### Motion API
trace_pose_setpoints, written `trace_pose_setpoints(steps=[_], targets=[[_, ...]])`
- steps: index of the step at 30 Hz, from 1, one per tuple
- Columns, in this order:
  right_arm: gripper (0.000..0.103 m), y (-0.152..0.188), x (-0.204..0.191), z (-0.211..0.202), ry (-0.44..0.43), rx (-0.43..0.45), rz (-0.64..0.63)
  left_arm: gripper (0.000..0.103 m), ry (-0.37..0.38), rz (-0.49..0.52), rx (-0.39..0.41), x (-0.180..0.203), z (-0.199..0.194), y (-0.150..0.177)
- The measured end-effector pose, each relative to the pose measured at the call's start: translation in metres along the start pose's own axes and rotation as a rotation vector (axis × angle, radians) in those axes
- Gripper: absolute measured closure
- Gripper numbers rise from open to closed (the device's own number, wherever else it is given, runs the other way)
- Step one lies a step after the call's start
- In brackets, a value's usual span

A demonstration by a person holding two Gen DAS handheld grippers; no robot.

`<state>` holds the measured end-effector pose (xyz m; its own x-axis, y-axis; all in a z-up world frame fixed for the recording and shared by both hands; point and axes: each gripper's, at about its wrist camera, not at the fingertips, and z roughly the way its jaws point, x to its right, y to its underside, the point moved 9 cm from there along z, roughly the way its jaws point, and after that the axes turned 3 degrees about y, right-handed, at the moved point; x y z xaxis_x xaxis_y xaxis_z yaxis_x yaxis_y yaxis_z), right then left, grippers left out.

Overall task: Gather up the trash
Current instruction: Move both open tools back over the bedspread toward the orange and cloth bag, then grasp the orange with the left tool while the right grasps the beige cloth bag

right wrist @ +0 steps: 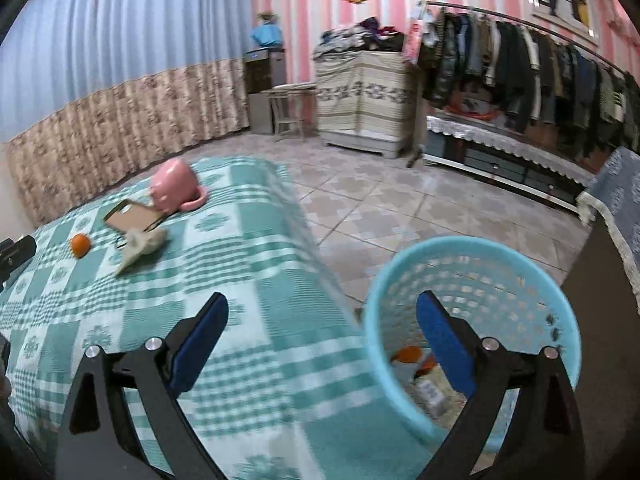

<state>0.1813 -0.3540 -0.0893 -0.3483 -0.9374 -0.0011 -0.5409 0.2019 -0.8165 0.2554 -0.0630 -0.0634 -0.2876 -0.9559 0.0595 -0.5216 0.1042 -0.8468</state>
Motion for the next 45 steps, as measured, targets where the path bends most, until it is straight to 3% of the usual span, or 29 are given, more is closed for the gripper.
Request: trace_pose_setpoints(steps=[11, 18, 22, 24, 26, 28, 29, 31, 37, 39, 45], targets=[[0.01, -0.003, -0.075, 0.031, -0.091, -0.057, -0.078, 0.006, -0.102, -0.087, -0.054, -0.105, 0.026, 0.025], [0.01, -0.004, -0.108, 0.058, -0.103, -0.091, -0.116, 0.006, -0.094, -0.122, -0.101, -0.116, 0.085, 0.006], [0.01, 0.002, -0.111, 0.075, -0.111, -0.135, -0.109, 0.008, -0.095, -0.129, -0.178, -0.108, 0.128, 0.002], [0.01, 0.005, -0.111, 0.082, -0.112, -0.155, -0.098, 0.012, -0.118, -0.109, -0.192, -0.105, 0.144, 0.001], [0.01, 0.008, -0.113, 0.088, -0.115, -0.169, -0.087, 0.025, -0.133, -0.097, -0.23, -0.105, 0.159, 0.003], [0.01, 0.009, -0.115, 0.092, -0.117, -0.176, -0.082, 0.05, -0.107, -0.119, -0.277, -0.108, 0.17, 0.006], [0.01, 0.009, -0.117, 0.093, -0.12, -0.178, -0.08, 0.055, -0.102, -0.139, -0.296, -0.112, 0.173, 0.009], [0.01, 0.008, -0.123, 0.096, -0.13, -0.178, -0.073, 0.061, -0.092, -0.161, -0.284, -0.117, 0.169, 0.009], [0.01, -0.004, -0.159, 0.099, -0.147, -0.131, -0.115, 0.062, -0.156, -0.171, -0.295, -0.134, 0.132, 0.028], [0.01, -0.008, -0.171, 0.103, -0.16, -0.125, -0.123, 0.062, -0.137, -0.206, -0.295, -0.138, 0.115, 0.041], [0.01, -0.018, -0.208, 0.115, -0.213, -0.122, -0.126, 0.062, -0.157, -0.288, -0.22, -0.151, 0.086, 0.056]])
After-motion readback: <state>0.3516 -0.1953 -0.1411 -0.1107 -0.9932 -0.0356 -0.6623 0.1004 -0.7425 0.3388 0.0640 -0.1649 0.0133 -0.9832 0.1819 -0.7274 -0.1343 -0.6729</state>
